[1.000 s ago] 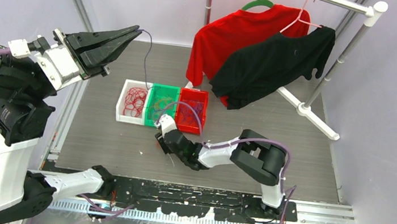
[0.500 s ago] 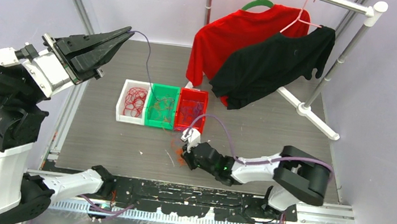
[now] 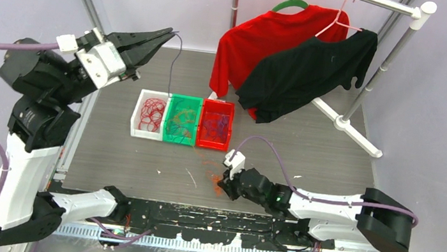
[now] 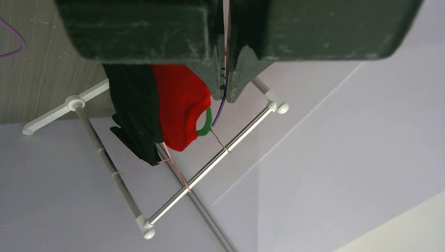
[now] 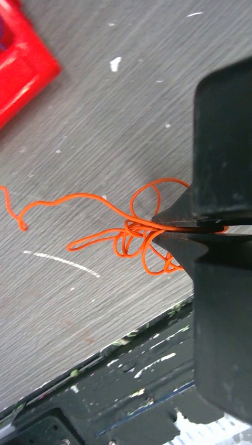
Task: Untangle the cables
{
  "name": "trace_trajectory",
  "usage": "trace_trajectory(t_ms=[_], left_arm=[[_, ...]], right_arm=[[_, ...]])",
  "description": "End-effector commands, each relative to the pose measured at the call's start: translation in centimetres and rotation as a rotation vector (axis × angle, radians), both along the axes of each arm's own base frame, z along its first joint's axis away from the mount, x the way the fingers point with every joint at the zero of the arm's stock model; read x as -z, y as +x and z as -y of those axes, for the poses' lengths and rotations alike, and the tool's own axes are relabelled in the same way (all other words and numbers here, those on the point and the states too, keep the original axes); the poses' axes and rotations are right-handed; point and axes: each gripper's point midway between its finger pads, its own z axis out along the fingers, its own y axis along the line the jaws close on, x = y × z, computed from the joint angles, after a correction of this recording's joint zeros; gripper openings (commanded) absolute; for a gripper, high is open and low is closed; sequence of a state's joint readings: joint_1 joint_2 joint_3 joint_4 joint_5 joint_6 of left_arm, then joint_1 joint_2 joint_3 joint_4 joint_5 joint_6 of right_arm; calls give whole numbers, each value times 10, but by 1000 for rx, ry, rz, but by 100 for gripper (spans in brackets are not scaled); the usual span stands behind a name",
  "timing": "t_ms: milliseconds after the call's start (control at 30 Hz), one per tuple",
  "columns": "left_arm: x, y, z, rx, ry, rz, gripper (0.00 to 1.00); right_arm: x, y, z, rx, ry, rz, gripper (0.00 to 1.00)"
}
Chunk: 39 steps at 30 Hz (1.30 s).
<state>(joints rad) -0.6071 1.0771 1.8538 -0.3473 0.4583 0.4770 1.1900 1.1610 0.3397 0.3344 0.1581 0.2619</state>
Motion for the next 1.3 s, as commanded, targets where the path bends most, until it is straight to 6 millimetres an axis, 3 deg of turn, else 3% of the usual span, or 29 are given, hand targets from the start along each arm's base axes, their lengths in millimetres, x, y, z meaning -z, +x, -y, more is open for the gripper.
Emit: trace_trajectory(t_ms=[0,100,300,533,733,867,1200,1267], left_arm=[[-8,10,1,-30,-29,24,0],[-2,19,7,-28,-22,6,0],[5,34,15,-43,-6,-6,0],[9,41,19,-47,1,-12,0],[16,47,21,-59,13,-22,0],[23,52,26,-53,26,-36,0],[31,64,36,-45,39,-57,0],[34,69,39,-44,43,-63,0]], right_arm=[[0,2,16,86,11,-25,1],[1,3,18,104,1,-37,1],[30,0,42,219,-107,-125,1],[20,-1,54,355,-62,-111,1],[6,-3,75,480,52,-108,1],[9,-3,87,533,59,-112,1],[-2,-2,62,490,93,-88,1],[-10,-1,54,466,132,-78,9]])
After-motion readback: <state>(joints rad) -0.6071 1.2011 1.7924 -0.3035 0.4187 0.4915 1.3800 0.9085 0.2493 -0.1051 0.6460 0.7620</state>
